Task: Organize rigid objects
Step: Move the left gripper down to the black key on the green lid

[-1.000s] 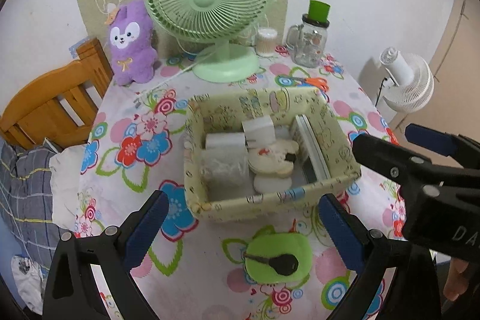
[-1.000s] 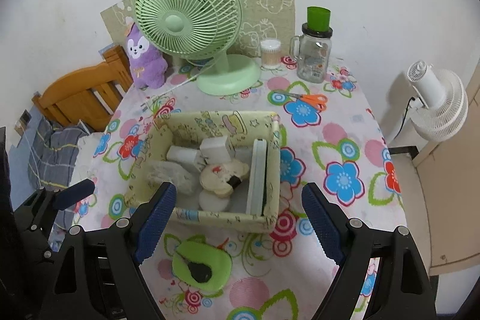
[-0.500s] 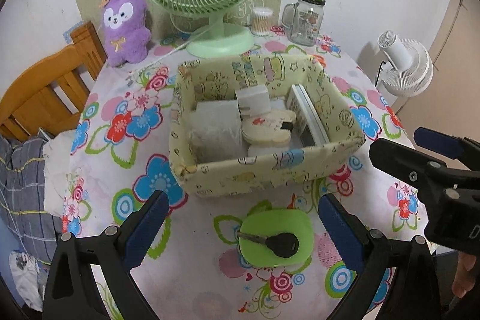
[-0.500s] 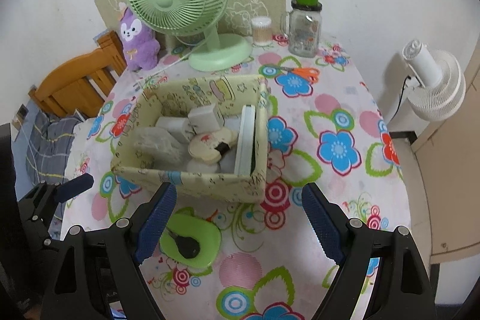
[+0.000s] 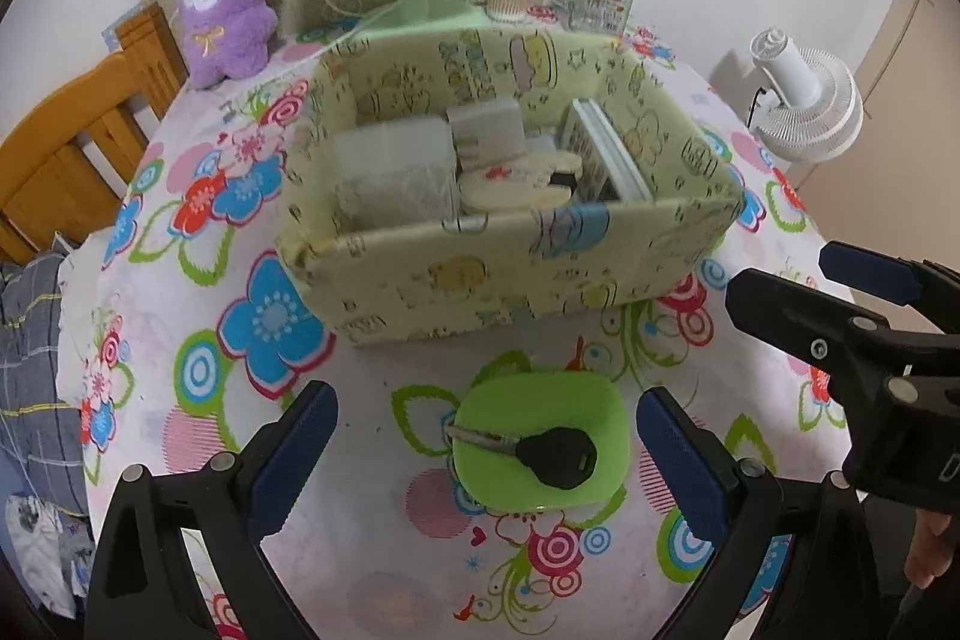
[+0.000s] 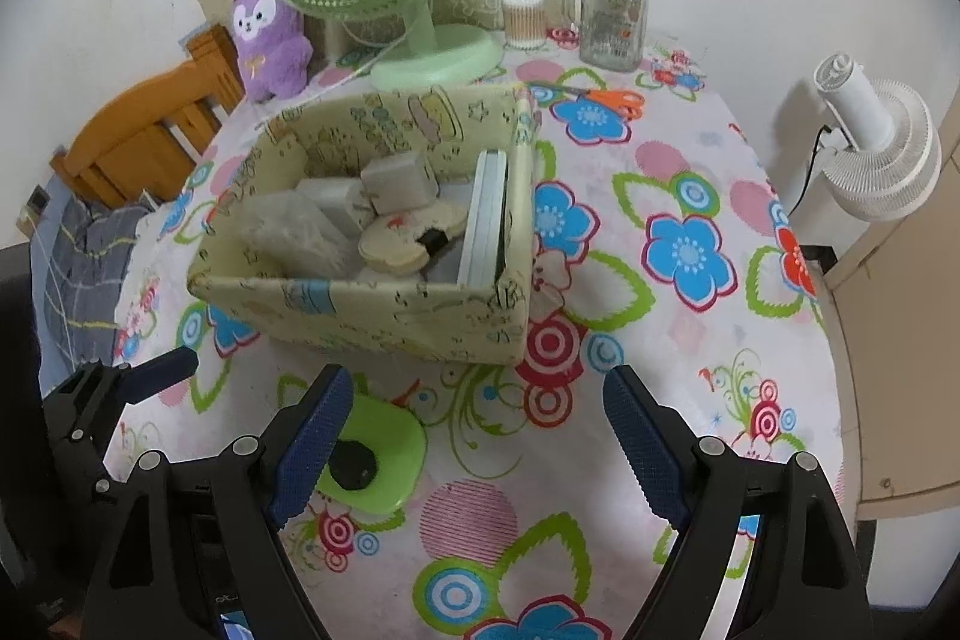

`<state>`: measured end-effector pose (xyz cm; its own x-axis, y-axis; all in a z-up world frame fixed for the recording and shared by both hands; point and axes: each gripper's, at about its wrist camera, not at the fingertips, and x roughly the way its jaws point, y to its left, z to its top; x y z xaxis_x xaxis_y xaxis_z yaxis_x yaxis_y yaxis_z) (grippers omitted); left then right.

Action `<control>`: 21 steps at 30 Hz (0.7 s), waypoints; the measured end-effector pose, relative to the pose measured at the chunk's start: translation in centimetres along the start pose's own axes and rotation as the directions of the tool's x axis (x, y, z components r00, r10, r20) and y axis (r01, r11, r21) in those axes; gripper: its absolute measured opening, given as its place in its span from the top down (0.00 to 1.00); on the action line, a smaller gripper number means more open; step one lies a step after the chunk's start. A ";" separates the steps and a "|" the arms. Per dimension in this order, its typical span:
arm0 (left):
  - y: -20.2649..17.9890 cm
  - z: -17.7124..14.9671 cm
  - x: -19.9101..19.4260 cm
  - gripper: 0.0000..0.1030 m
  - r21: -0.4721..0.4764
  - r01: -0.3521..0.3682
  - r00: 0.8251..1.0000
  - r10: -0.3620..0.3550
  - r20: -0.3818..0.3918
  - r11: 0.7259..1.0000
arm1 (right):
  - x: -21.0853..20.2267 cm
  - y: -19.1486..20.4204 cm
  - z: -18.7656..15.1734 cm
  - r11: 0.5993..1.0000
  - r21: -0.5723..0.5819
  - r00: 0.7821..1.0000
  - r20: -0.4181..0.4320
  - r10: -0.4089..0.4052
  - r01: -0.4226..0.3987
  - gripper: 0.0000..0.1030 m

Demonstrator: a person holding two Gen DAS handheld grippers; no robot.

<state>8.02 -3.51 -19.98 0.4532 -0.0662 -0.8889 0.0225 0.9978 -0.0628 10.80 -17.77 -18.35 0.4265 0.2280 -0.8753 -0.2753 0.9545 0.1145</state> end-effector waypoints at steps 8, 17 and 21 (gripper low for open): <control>0.1 -1.7 2.5 0.02 -0.028 -0.005 0.998 0.003 -0.068 1.000 | 2.2 -0.5 -1.7 1.000 0.008 0.998 -0.060 -0.014 0.015 0.15; -0.6 -2.3 4.2 0.02 -0.033 -0.004 0.995 0.001 -0.102 0.999 | 4.1 -1.1 -2.3 1.000 0.019 0.995 -0.094 -0.022 0.024 0.15; -0.9 -2.7 4.9 0.07 -0.027 -0.008 0.993 0.005 -0.119 1.000 | 4.5 -1.3 -2.4 0.999 0.025 0.995 -0.101 -0.021 0.023 0.15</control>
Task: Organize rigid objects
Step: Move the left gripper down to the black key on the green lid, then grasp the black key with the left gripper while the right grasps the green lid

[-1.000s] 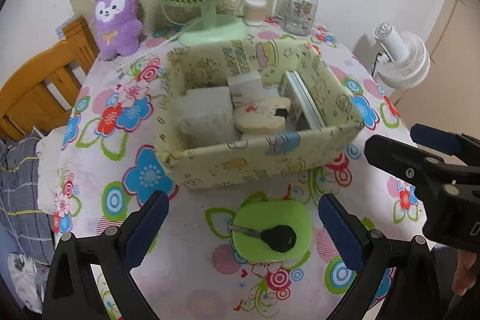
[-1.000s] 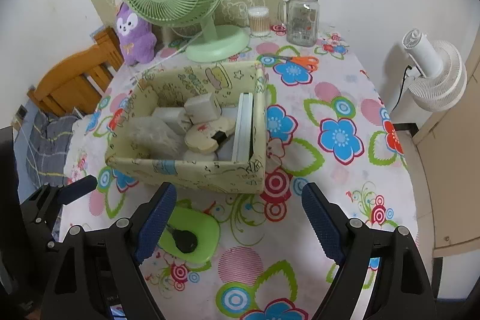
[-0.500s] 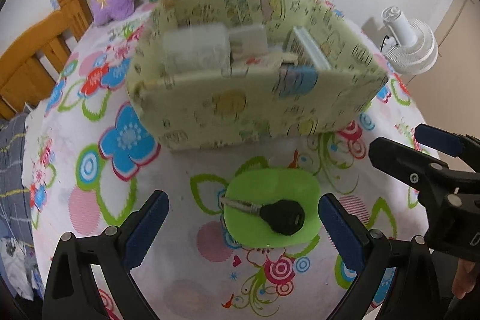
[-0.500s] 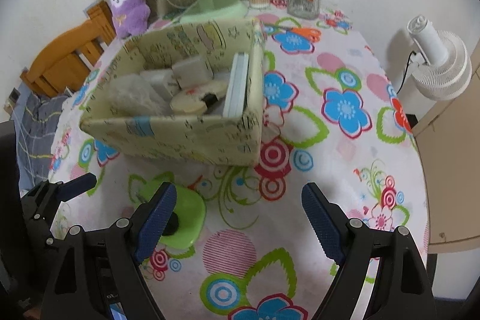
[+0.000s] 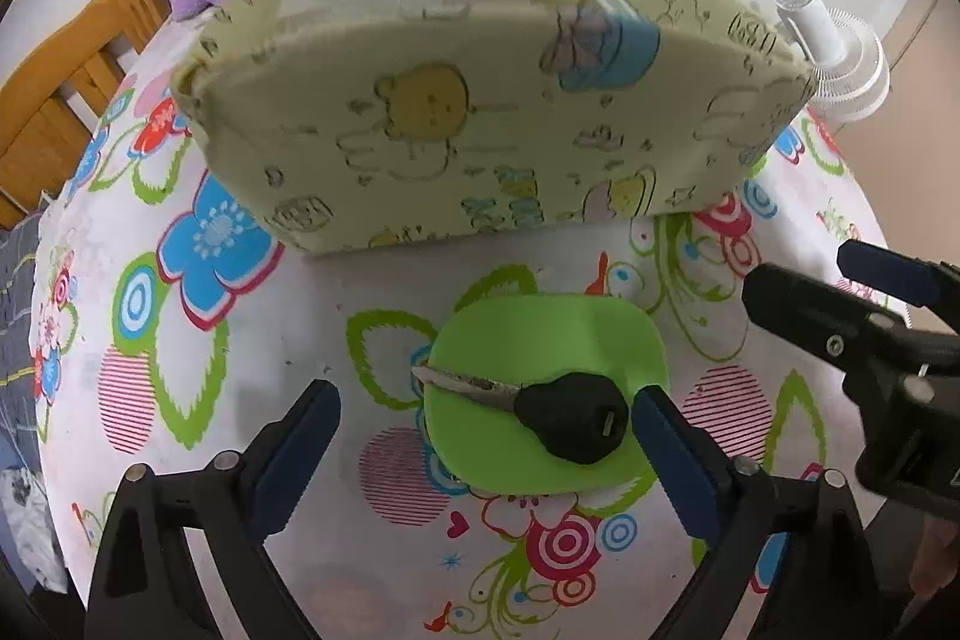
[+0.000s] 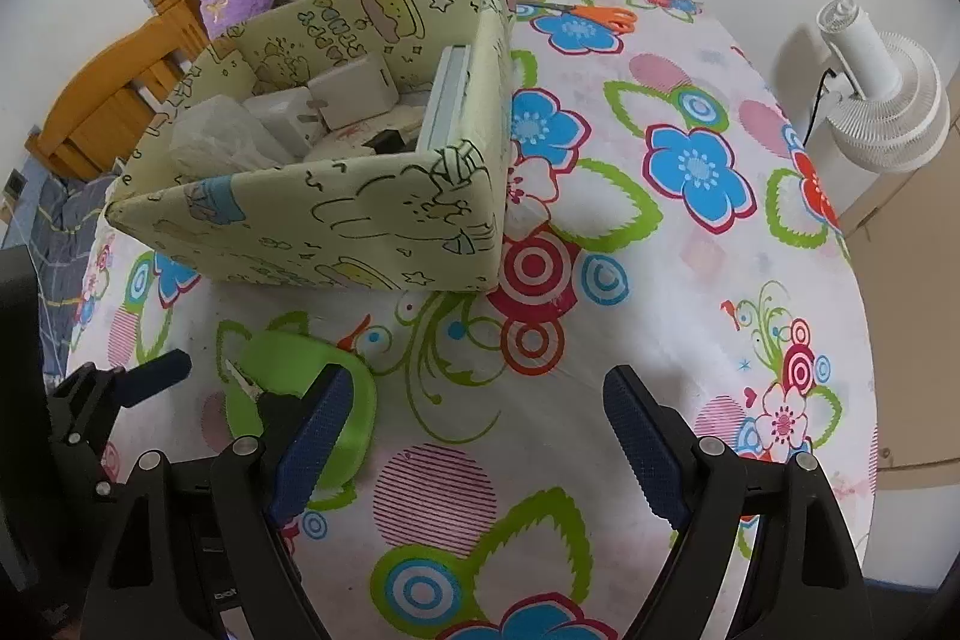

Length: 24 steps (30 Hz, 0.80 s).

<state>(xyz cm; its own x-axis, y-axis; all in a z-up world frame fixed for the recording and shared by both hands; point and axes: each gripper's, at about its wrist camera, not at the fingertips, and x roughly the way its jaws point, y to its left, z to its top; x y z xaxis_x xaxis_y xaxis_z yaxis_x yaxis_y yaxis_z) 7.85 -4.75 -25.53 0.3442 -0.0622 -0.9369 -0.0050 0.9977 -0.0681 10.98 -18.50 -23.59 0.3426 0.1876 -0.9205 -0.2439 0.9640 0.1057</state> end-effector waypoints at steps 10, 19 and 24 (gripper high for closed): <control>-0.1 -0.2 0.0 0.38 -0.051 0.055 0.998 -0.054 0.012 0.997 | 1.1 -0.4 -0.4 1.000 0.016 0.999 -0.035 0.005 -0.005 0.15; 1.2 -0.9 -0.7 0.48 -0.050 0.056 0.998 -0.056 0.005 0.997 | 1.4 0.5 -0.1 1.000 0.003 0.999 -0.038 0.019 -0.019 0.15; 2.0 -1.5 -1.0 0.48 -0.048 0.050 0.999 -0.049 0.006 0.998 | 1.4 1.2 -0.1 0.999 0.002 0.999 -0.041 0.033 -0.033 0.15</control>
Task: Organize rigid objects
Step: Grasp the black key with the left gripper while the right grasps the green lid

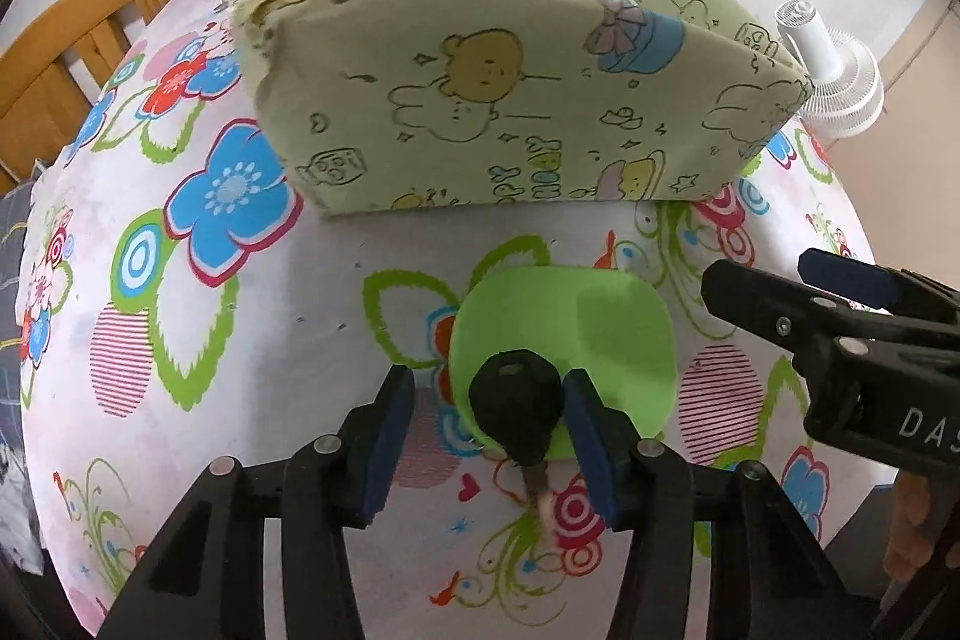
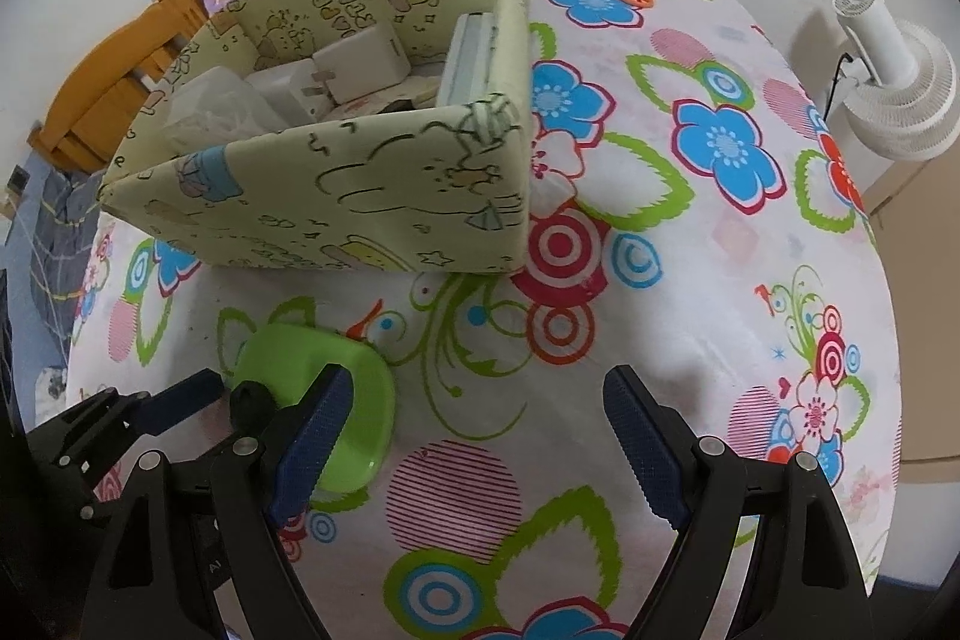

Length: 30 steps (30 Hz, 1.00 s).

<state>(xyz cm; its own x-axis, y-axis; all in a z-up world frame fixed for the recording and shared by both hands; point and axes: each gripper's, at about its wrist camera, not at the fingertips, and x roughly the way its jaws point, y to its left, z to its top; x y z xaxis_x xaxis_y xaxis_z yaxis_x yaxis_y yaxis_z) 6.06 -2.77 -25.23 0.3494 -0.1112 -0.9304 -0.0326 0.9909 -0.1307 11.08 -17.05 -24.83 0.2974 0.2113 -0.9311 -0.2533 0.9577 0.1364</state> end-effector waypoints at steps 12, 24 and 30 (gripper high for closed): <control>1.7 -1.0 -1.1 0.69 0.053 0.029 0.999 -0.030 0.017 0.998 | 0.5 1.9 -0.5 1.000 0.012 1.000 -0.013 0.011 -0.011 0.15; 4.4 -0.9 -1.8 0.69 0.078 0.000 1.000 -0.001 0.021 0.997 | 1.8 5.0 -1.0 0.998 0.061 0.999 -0.036 0.033 -0.030 0.15; 5.1 -0.7 -1.2 0.69 0.087 0.002 1.000 -0.003 0.013 0.996 | 2.6 6.5 -1.4 0.996 0.092 0.998 -0.051 0.025 -0.020 0.15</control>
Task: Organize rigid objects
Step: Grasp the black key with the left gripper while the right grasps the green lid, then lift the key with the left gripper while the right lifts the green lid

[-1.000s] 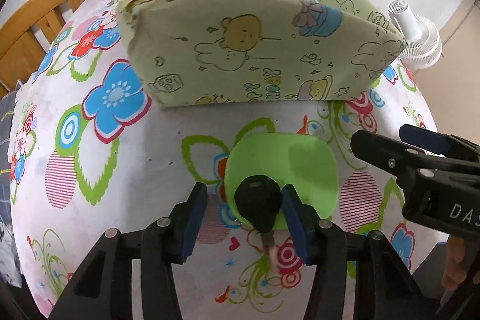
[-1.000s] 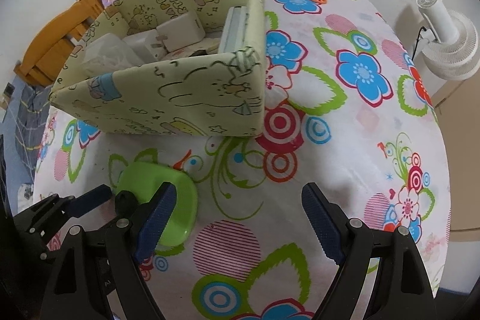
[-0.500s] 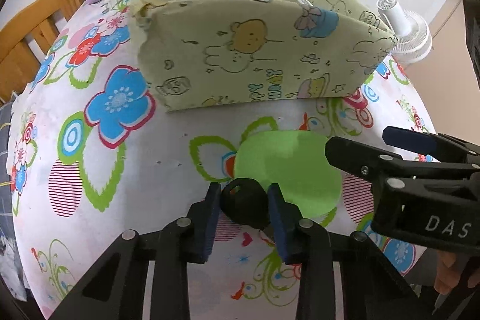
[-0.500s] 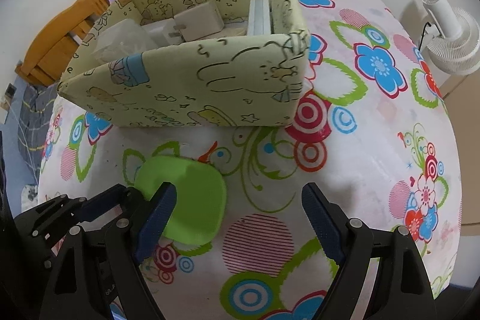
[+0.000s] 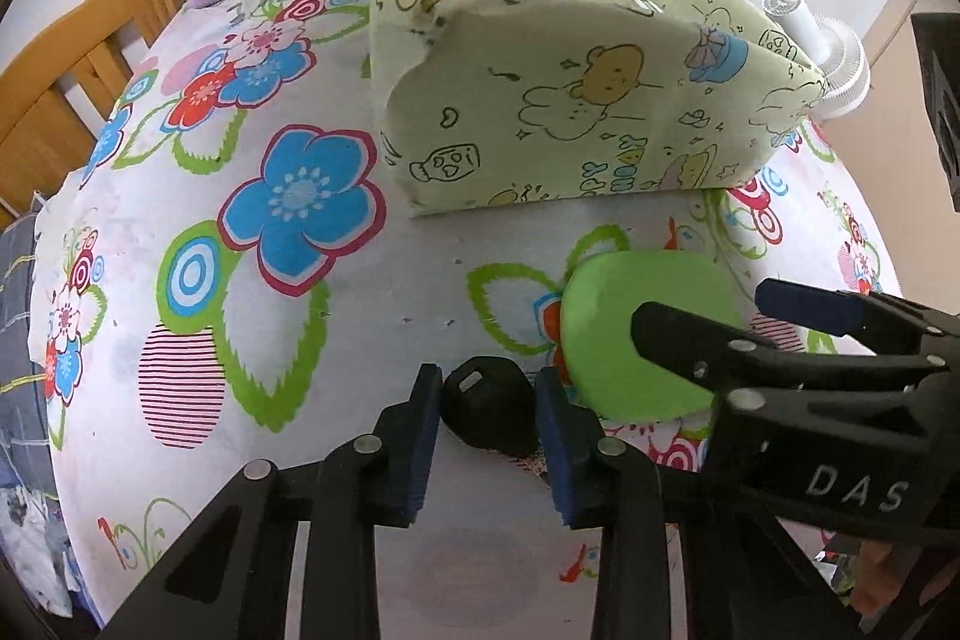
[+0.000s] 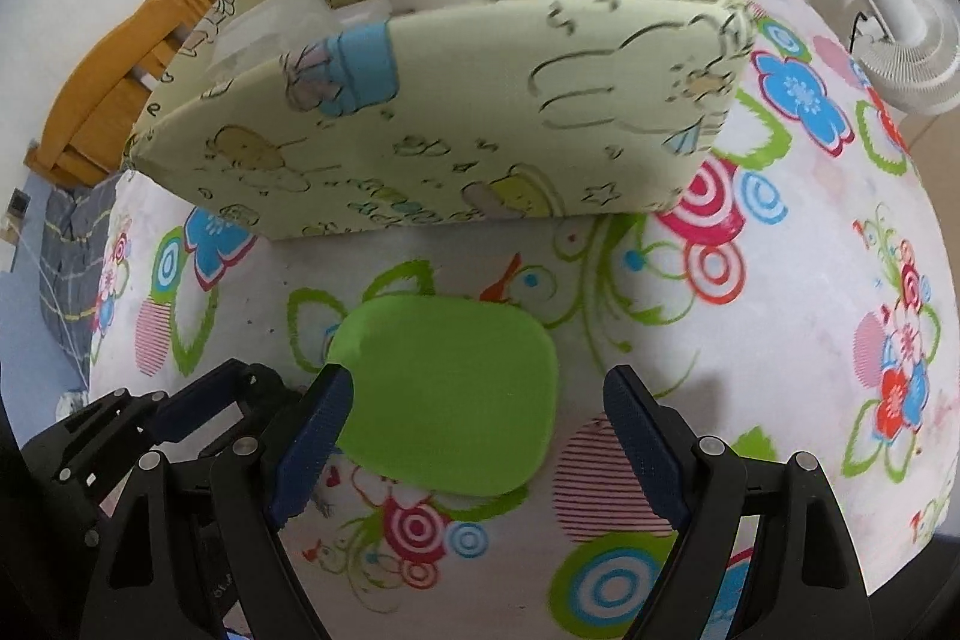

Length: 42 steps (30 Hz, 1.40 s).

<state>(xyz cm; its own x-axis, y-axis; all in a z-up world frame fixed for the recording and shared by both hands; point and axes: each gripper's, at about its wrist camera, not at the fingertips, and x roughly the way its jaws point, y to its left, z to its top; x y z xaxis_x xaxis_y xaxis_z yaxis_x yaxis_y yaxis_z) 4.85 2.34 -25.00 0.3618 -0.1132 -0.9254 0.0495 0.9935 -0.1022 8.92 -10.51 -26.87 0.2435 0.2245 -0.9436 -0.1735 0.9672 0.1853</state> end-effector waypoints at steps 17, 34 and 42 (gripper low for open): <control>-0.2 0.1 0.6 0.69 0.055 -0.001 1.000 0.002 -0.008 0.999 | 2.7 4.5 -0.1 0.990 0.004 0.990 -0.017 -0.139 0.139 0.05; -0.6 0.2 0.7 0.69 0.048 -0.019 1.000 0.020 -0.023 0.999 | 2.8 5.0 -0.2 0.986 0.045 0.987 -0.024 -0.160 0.161 0.08; -1.9 0.2 0.8 0.69 0.037 -0.009 0.999 0.010 -0.037 0.999 | 2.3 2.8 -0.6 0.985 0.071 0.988 -0.033 -0.154 0.156 0.08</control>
<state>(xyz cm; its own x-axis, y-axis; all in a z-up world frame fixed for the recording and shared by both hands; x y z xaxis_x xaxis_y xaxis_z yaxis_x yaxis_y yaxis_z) 5.24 0.37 -25.48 0.3272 -0.1025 -0.9394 0.0803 0.9935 -0.0804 8.45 -7.36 -28.73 0.2361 0.0688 -0.9693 -0.0650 0.9964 0.0549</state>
